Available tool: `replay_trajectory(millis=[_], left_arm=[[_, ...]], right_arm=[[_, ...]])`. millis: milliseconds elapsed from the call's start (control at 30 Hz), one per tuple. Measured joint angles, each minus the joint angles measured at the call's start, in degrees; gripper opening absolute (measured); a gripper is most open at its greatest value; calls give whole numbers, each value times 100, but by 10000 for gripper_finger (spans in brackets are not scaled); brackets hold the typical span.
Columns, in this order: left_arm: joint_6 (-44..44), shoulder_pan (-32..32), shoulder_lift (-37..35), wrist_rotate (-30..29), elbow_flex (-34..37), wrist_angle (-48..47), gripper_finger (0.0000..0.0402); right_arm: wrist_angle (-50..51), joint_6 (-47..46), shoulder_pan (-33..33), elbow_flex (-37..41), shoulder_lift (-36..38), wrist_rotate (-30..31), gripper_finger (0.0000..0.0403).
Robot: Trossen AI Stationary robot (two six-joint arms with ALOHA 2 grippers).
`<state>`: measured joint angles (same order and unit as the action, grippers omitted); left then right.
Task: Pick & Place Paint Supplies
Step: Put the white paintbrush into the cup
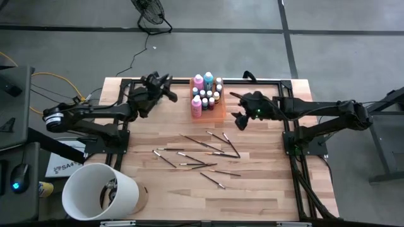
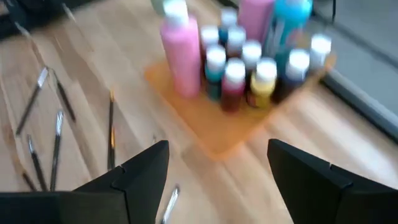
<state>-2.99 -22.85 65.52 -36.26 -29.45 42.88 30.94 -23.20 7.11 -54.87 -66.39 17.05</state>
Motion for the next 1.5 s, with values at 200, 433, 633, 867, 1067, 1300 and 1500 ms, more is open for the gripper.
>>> replay_trajectory(millis=[200,433,633,867,1067,1300,1500], left_arm=[[-269,0,-158,1050,0,-118,88],[-279,1,-175,1527,-2,-102,88],[-161,0,-175,1945,-2,-104,88],[-104,-2,-175,2221,-2,-108,88],[-104,-2,-175,2239,-2,-142,88],[-104,-2,-173,2239,-2,-231,88],[-101,-2,-173,2238,-2,-284,88]], right_arm=[[548,-727,1,0,0,-523,267],[299,-863,77,-2,-111,-1428,267],[13,-872,77,0,-718,-1592,267],[-93,-1106,99,-2,-1275,-1549,267],[-296,-1405,125,-75,-1588,-1593,267],[-25,-1143,-59,-985,-2235,-1551,267],[889,-1380,-68,-1601,-2986,-1251,267]])
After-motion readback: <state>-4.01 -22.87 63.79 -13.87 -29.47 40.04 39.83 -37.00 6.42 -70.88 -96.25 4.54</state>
